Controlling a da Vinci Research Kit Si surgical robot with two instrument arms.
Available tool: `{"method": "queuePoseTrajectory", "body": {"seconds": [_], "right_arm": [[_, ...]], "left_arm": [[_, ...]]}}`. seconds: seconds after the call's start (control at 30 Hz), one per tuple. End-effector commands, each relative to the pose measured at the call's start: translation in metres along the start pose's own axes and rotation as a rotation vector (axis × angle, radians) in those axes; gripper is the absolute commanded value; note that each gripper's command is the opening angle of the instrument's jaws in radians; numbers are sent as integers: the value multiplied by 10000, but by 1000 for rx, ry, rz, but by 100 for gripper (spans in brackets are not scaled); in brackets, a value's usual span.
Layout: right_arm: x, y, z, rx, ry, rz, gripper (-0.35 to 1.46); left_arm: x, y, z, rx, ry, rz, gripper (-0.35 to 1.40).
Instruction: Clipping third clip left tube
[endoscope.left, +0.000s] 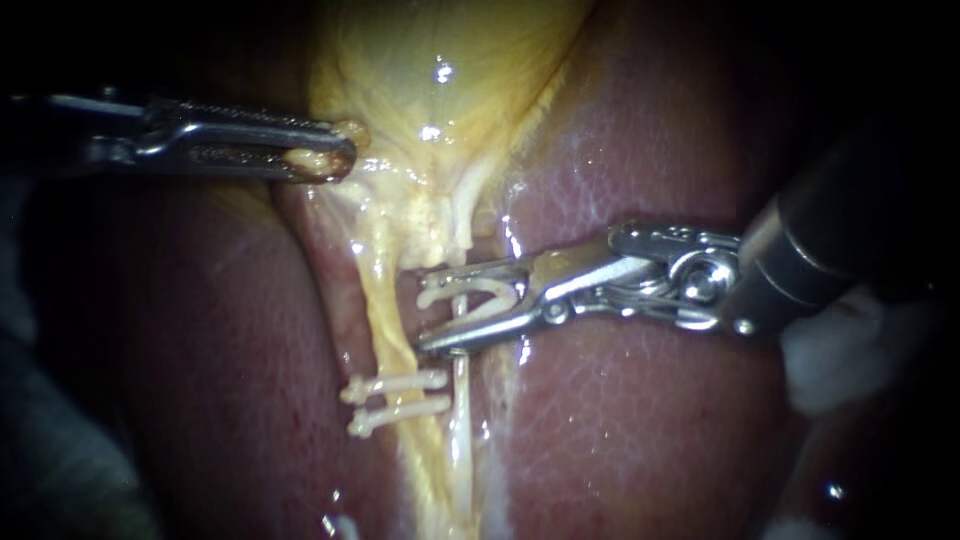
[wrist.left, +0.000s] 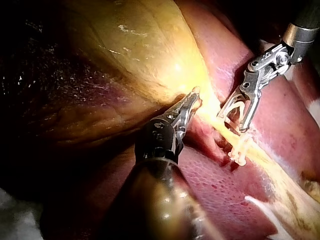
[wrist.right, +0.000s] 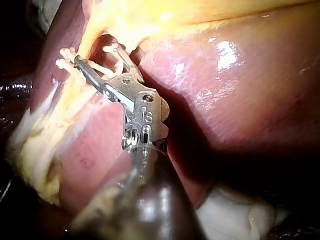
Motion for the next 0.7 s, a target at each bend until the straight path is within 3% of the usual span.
{"method": "queuePoseTrajectory", "body": {"seconds": [0.03,0.17,0.7], "right_arm": [[-2,1,3,3,-3,6,50],[-6,4,10,9,4,22,50],[5,2,34,87,132,104,50]], "left_arm": [[-1,0,1,0,0,0,-35],[-1,0,1,0,0,0,-35],[-1,0,1,1,0,0,-35]]}}
